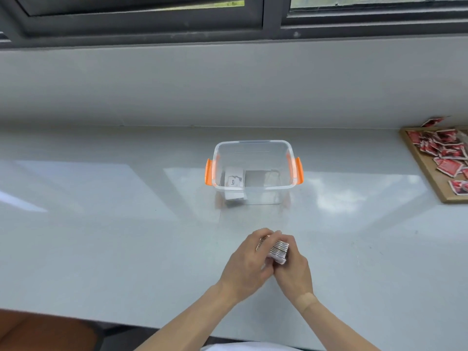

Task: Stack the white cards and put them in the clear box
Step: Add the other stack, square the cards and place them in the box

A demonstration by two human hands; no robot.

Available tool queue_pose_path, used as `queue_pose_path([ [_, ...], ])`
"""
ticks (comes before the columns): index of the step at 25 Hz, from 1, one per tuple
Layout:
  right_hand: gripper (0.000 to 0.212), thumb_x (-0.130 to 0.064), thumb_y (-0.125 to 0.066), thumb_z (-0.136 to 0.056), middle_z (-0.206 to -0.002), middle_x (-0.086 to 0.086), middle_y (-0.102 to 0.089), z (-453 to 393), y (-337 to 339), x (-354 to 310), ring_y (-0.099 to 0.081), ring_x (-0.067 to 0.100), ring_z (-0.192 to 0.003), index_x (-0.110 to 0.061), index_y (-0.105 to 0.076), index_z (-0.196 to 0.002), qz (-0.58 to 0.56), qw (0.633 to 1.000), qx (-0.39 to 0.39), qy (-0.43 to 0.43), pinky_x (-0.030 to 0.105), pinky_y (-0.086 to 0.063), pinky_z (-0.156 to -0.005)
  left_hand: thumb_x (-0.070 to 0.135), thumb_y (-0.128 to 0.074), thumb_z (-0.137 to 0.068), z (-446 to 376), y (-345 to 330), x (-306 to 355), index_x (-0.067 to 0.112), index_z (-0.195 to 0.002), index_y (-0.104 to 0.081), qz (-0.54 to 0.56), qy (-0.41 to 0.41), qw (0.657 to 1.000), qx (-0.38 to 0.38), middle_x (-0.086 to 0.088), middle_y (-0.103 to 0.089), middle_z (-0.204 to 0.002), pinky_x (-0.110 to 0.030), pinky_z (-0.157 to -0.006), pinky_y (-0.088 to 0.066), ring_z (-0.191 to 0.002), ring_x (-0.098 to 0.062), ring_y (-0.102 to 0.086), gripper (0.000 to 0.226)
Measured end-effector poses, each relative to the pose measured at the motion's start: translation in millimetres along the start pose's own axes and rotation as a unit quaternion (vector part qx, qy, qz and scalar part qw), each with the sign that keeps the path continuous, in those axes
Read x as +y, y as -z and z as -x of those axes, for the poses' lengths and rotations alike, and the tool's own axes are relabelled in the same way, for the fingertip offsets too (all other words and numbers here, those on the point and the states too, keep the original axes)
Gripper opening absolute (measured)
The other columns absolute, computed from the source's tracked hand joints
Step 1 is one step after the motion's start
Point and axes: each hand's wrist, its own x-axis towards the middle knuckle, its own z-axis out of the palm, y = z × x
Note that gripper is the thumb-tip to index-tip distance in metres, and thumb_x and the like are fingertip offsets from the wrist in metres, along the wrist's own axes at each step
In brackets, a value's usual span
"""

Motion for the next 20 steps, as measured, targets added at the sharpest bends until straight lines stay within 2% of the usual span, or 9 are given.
queue_pose_path([
  [2,0.042,-0.016,-0.06,-0.078,-0.073,-0.013,-0.068,1.2,0.8,3.6,-0.063,0.006,-0.067,-0.049,-0.041,-0.096,0.02,0.999,-0.026,-0.019,0.035,-0.051,-0.058,0.006,-0.067,-0.081,6.1,-5.1,-2.9,0.016,-0.142,-0.046,-0.047,0.0,0.999,-0.015,-0.011,-0.053,-0.14,-0.037,-0.089,-0.056,-0.122,-0.025,-0.057,0.065],
  [5,0.042,-0.025,-0.065,-0.078,-0.083,-0.016,-0.068,2.6,0.5,5.2,-0.064,0.008,-0.077,-0.051,-0.041,-0.1,0.038,0.998,-0.042,-0.007,0.032,-0.052,-0.063,0.017,-0.062,-0.082,6.4,-4.2,-4.6,0.016,-0.146,-0.039,-0.095,0.011,0.994,-0.049,-0.008,-0.044,-0.15,-0.038,-0.102,-0.048,-0.134,-0.023,-0.047,0.068],
  [8,0.039,-0.025,-0.067,-0.078,-0.084,-0.018,-0.068,0.6,3.9,5.2,-0.063,0.01,-0.077,-0.045,-0.046,-0.104,0.037,0.999,-0.038,0.003,0.033,-0.052,-0.065,0.028,-0.056,-0.086,4.7,2.2,-8.5,0.017,-0.151,-0.027,-0.121,-0.001,0.991,-0.06,-0.005,-0.029,-0.159,-0.046,-0.111,-0.038,-0.145,-0.022,-0.03,0.072],
  [10,0.038,-0.027,-0.068,-0.078,-0.084,-0.018,-0.067,-1.6,4.2,6.1,-0.063,0.011,-0.077,-0.045,-0.046,-0.103,0.042,0.998,-0.038,0.005,0.035,-0.052,-0.066,0.033,-0.056,-0.086,3.7,9.1,-9.0,0.014,-0.154,-0.016,-0.119,-0.022,0.992,-0.032,-0.005,-0.015,-0.164,-0.049,-0.118,-0.026,-0.151,-0.024,-0.014,0.081],
  [13,0.037,-0.03,-0.069,-0.078,-0.086,-0.018,-0.068,-0.3,4.8,7.6,-0.063,0.012,-0.08,-0.045,-0.046,-0.103,0.044,0.998,-0.04,0.007,0.035,-0.052,-0.07,0.033,-0.06,-0.084,2.7,13.8,-1.0,0.006,-0.154,-0.003,-0.071,-0.069,0.992,0.074,-0.012,-0.002,-0.165,-0.048,-0.122,-0.012,-0.151,-0.035,-0.008,0.094],
  [14,0.036,-0.031,-0.069,-0.078,-0.086,-0.017,-0.068,-0.2,4.9,8.4,-0.063,0.011,-0.079,-0.045,-0.046,-0.103,0.039,0.998,-0.044,0.007,0.035,-0.053,-0.071,0.036,-0.058,-0.084,4.5,12.6,2.4,0.005,-0.153,0.0,-0.072,-0.077,0.991,0.086,-0.012,0.003,-0.165,-0.048,-0.123,-0.01,-0.151,-0.036,-0.006,0.095],
  [16,0.036,-0.029,-0.069,-0.079,-0.083,-0.015,-0.068,0.8,5.4,8.3,-0.062,0.01,-0.075,-0.044,-0.047,-0.103,0.035,0.998,-0.05,0.015,0.035,-0.053,-0.069,0.042,-0.054,-0.086,10.7,8.0,5.1,0.006,-0.154,0.0,-0.1,-0.081,0.991,0.027,-0.009,0.009,-0.165,-0.048,-0.122,-0.011,-0.151,-0.031,-0.002,0.094],
  [18,0.037,-0.028,-0.07,-0.079,-0.081,-0.014,-0.067,1.6,6.4,7.6,-0.061,0.008,-0.071,-0.046,-0.047,-0.103,0.035,0.998,-0.05,0.014,0.035,-0.054,-0.066,0.047,-0.051,-0.089,15.8,3.1,4.1,0.009,-0.154,-0.009,-0.167,-0.071,0.982,-0.06,-0.004,0.004,-0.165,-0.05,-0.118,-0.022,-0.152,-0.023,-0.005,0.087],
  [20,0.038,-0.027,-0.07,-0.079,-0.082,-0.014,-0.068,1.9,6.2,7.0,-0.062,0.009,-0.072,-0.045,-0.048,-0.104,0.031,0.998,-0.049,0.013,0.036,-0.054,-0.067,0.047,-0.051,-0.089,17.5,1.3,1.7,0.01,-0.155,-0.013,-0.171,-0.062,0.981,-0.062,-0.007,-0.005,-0.165,-0.05,-0.119,-0.018,-0.152,-0.023,-0.008,0.084],
])
